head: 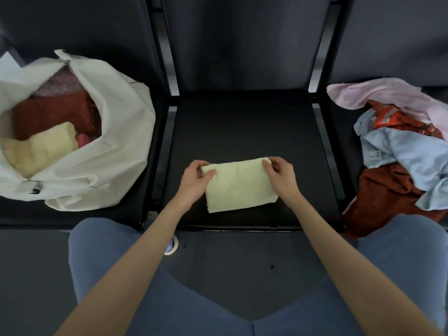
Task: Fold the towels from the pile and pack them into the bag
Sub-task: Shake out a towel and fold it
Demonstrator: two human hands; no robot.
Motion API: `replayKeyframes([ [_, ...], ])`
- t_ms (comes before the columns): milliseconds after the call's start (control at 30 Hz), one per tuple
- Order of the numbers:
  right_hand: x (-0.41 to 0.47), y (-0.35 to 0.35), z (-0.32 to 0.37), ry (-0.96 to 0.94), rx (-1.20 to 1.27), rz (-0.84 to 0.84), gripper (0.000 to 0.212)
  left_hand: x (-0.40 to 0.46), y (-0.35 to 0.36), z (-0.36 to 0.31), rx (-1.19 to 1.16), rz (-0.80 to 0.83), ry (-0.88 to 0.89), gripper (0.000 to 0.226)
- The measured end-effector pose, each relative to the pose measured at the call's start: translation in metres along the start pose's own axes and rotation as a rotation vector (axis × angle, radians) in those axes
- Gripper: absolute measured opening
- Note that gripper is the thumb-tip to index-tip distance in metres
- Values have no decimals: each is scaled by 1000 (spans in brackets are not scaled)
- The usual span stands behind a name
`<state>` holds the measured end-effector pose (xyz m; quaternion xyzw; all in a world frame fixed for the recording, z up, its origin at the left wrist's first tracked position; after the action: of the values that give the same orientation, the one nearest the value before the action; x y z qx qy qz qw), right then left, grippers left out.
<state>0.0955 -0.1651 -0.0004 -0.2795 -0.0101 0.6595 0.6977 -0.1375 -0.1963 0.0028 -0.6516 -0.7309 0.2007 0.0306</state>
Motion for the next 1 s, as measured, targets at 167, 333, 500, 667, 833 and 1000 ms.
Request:
replayKeyframes([
  [167,1,14,-9,32,-86,40,56,2,7,12,36,-92,-98,48],
  [333,-3,24,-22,52,-239,-69,65,-7,12,35,205,-60,-119,54],
  [500,-11,37,-19,74,-426,-180,48,-9,16,37,295,-45,-177,36],
  [667,-21,61,11,74,-259,-17,41,-23,-9,20,56,-97,-181,29],
  [833,-36,97,83,-44,2,120,34,-30,-93,-11,31,-222,12,30],
  [1000,-56,140,160,-183,201,304,40,-36,-193,-48,66,-449,172,31],
])
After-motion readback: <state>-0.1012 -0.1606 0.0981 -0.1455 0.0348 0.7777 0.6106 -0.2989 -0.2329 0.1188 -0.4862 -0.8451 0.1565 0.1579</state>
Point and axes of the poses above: each hand's wrist, its own x-axis towards the middle knuckle, its own y-axis out of the palm, z = x × y, the point moved 3 cm from there along x, towards the middle knuckle, and after that the axes turned 8 degrees about y, right-handed, at the moved point
